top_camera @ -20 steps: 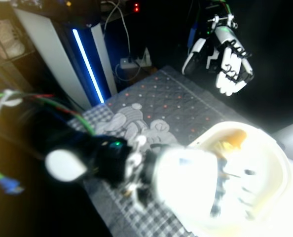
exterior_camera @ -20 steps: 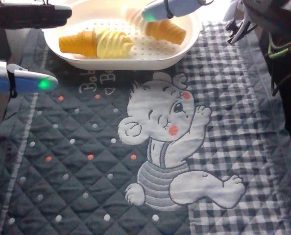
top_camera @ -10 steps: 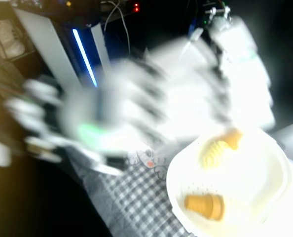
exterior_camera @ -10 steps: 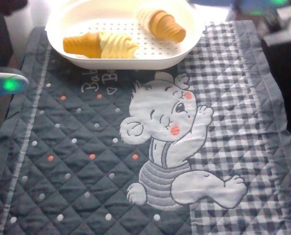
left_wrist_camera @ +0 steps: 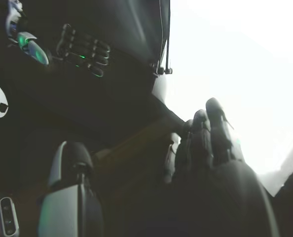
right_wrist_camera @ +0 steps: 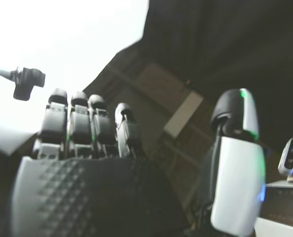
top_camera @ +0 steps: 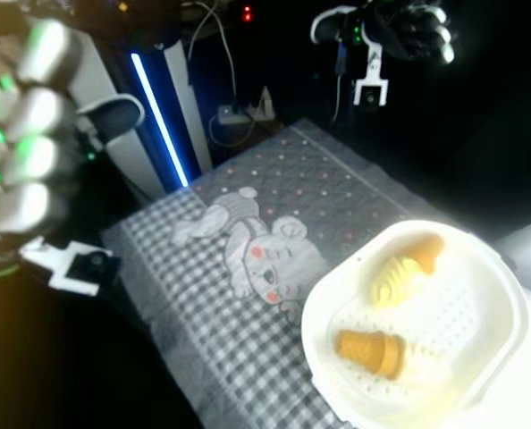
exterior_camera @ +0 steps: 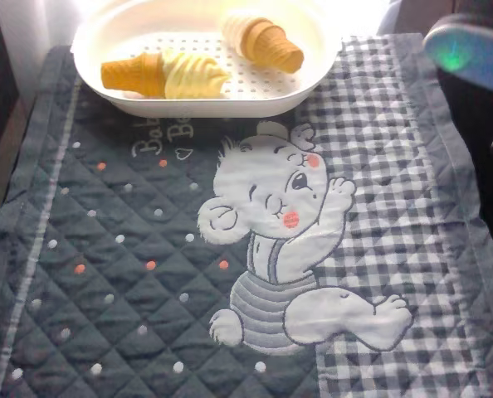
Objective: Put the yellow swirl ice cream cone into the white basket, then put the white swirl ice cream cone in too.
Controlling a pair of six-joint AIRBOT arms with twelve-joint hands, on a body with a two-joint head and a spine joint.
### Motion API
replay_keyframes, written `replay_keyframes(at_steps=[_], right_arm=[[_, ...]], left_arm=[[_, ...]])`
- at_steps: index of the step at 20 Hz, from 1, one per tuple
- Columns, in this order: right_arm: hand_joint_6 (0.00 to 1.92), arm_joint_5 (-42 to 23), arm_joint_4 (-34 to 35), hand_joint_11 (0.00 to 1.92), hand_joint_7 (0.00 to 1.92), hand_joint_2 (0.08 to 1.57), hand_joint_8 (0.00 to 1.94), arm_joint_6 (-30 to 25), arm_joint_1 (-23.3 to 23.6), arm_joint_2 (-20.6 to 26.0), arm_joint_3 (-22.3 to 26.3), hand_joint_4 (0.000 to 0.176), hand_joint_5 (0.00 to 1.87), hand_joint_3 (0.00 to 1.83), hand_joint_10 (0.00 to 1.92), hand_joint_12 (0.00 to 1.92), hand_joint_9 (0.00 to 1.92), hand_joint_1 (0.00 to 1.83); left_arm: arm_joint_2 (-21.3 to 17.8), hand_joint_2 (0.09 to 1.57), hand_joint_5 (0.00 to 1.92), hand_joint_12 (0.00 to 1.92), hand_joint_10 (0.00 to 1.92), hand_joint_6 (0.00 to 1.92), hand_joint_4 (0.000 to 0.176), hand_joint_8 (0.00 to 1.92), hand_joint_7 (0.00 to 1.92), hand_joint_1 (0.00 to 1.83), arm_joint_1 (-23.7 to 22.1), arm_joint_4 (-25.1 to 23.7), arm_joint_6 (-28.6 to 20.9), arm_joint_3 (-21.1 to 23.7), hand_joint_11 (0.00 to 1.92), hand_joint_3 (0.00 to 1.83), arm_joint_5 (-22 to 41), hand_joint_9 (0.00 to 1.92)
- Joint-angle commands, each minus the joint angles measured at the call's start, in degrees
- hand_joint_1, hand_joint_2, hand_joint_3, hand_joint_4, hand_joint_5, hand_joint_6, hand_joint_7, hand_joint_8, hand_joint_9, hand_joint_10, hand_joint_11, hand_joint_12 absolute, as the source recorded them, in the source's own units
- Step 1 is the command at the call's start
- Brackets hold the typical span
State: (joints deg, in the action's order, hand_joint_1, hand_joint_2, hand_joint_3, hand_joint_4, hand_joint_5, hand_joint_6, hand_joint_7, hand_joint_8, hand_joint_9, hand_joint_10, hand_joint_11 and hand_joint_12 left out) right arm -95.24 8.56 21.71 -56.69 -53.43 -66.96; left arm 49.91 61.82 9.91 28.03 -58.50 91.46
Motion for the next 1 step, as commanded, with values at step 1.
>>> replay_keyframes(at_steps=[1], right_arm=[[0.0,-5.8,0.1,0.03,0.12,0.95,0.01,-0.2,0.5,0.2,0.2,0.078,0.04,0.01,0.01,0.02,0.09,0.55]], left_arm=[[0.2,1.2,0.03,0.53,0.01,0.0,0.0,0.01,0.15,0.03,-1.0,0.7,-1.0,-0.1,0.0,0.01,7.8,0.18]])
